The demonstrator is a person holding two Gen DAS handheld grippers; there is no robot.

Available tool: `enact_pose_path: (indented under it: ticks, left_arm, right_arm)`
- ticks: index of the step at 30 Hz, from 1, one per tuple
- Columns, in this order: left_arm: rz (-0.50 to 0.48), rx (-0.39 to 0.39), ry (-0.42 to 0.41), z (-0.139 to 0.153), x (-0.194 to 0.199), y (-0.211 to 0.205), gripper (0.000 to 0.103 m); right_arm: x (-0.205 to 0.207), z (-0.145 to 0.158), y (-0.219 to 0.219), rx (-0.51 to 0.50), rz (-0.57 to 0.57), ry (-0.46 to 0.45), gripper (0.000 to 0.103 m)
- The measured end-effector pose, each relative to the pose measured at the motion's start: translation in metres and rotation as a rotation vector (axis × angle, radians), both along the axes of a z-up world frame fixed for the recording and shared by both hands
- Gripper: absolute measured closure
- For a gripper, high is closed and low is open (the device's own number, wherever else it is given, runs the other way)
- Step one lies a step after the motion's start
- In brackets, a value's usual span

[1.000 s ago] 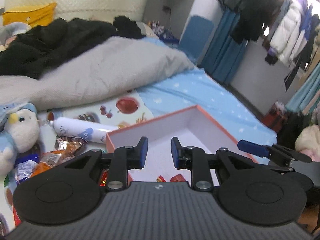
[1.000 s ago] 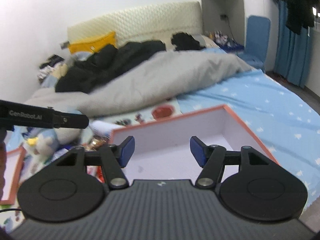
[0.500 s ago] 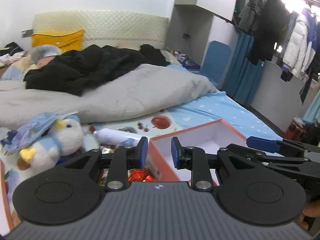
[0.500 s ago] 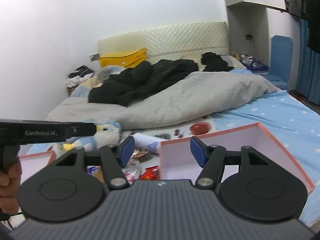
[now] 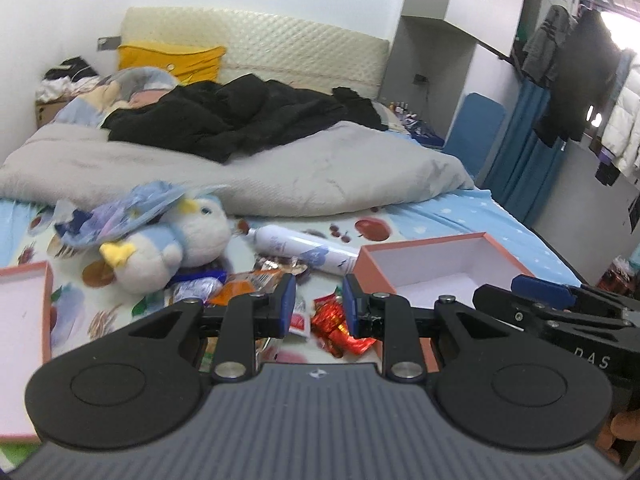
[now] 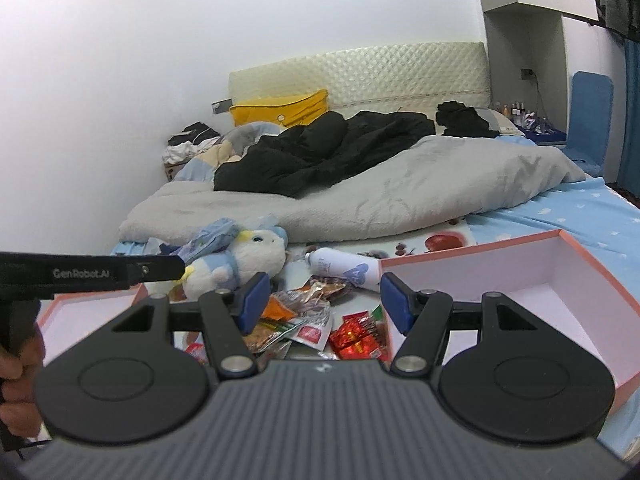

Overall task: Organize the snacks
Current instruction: 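Withdraw both tools from the pink box back toward the snack pile, then grasp the red wrapped candy with the right gripper while the left grasps the green-labelled bag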

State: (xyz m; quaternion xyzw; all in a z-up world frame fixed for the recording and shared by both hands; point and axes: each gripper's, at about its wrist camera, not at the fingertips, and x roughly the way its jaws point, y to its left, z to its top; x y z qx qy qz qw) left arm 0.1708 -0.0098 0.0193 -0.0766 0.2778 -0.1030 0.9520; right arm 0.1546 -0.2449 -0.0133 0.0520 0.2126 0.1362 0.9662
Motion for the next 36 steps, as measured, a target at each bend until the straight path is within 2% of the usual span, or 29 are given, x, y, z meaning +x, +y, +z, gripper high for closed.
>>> enact_pose_path:
  ticks: [16,18,23,31,36]
  left_arm:
    - [0.047,-0.014,0.067,-0.037,-0.036,0.025,0.072]
    - [0.052,-0.007,0.079,-0.043,-0.04,0.027,0.066]
    - [0.066,-0.005,0.101,-0.055,-0.048,0.034,0.062]
    - [0.059,-0.031,0.177,-0.082,-0.059,0.036,0.051]
    - [0.074,-0.036,0.201,-0.095,-0.056,0.041,0.033]
  right_arm:
    - [-0.034,-0.041,0.029,0.004,0.061,0.044,0.039]
    - [-0.038,-0.046,0.031,0.001,0.067,0.054,0.039]
    - [-0.048,-0.059,0.033,-0.005,0.076,0.088,0.039]
    - [-0.057,-0.074,0.038,-0.022,0.084,0.122,0.039]
    - [-0.054,-0.08,0.043,-0.04,0.089,0.134,0.039]
